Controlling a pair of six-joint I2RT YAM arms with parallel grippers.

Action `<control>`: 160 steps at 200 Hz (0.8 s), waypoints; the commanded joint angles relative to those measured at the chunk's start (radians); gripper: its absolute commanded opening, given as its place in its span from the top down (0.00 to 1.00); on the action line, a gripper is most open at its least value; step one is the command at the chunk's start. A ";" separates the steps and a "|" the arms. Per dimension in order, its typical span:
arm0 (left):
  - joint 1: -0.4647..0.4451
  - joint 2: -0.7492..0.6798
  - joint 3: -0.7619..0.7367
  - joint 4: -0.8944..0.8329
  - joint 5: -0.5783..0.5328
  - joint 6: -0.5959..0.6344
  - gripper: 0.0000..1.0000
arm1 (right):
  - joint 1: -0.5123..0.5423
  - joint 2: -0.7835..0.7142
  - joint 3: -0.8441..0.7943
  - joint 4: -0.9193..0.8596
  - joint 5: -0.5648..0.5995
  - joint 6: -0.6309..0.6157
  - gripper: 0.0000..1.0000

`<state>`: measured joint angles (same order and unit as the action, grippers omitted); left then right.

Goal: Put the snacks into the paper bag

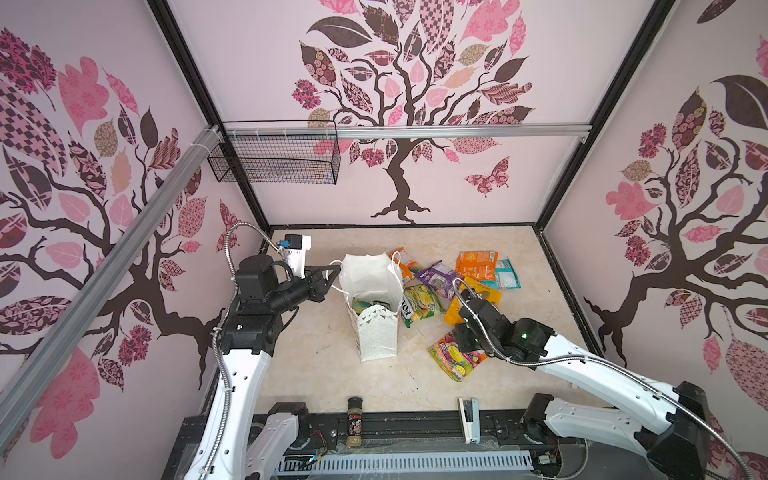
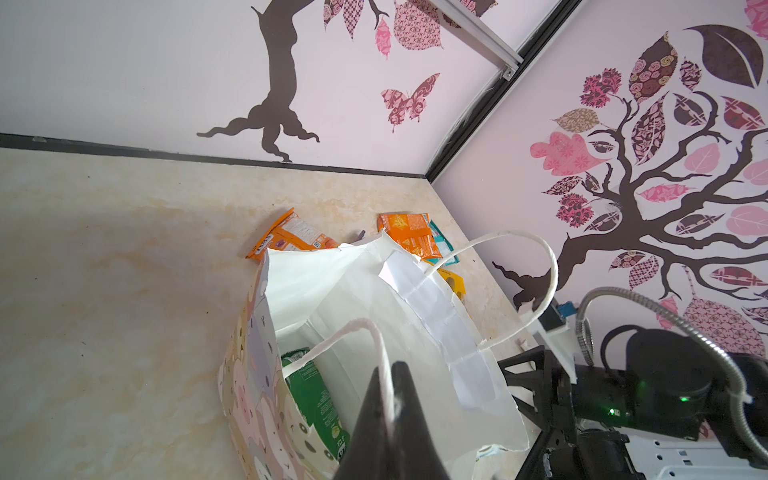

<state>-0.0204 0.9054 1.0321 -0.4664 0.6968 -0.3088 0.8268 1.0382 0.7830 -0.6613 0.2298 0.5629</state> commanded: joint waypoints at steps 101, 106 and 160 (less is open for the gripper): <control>-0.004 -0.007 -0.016 0.008 0.007 0.009 0.94 | -0.139 -0.383 -0.400 0.164 0.012 0.337 0.27; -0.004 -0.007 -0.016 0.008 0.007 0.008 0.94 | -0.142 -0.382 -0.407 0.170 0.009 0.341 0.27; -0.004 -0.008 -0.013 0.002 0.007 0.011 0.94 | -0.335 -0.389 -0.534 0.324 -0.227 0.338 0.25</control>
<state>-0.0204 0.9058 1.0321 -0.4660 0.6979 -0.3092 0.5896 0.6601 0.2996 -0.4419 0.1493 0.8856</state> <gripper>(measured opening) 0.065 0.750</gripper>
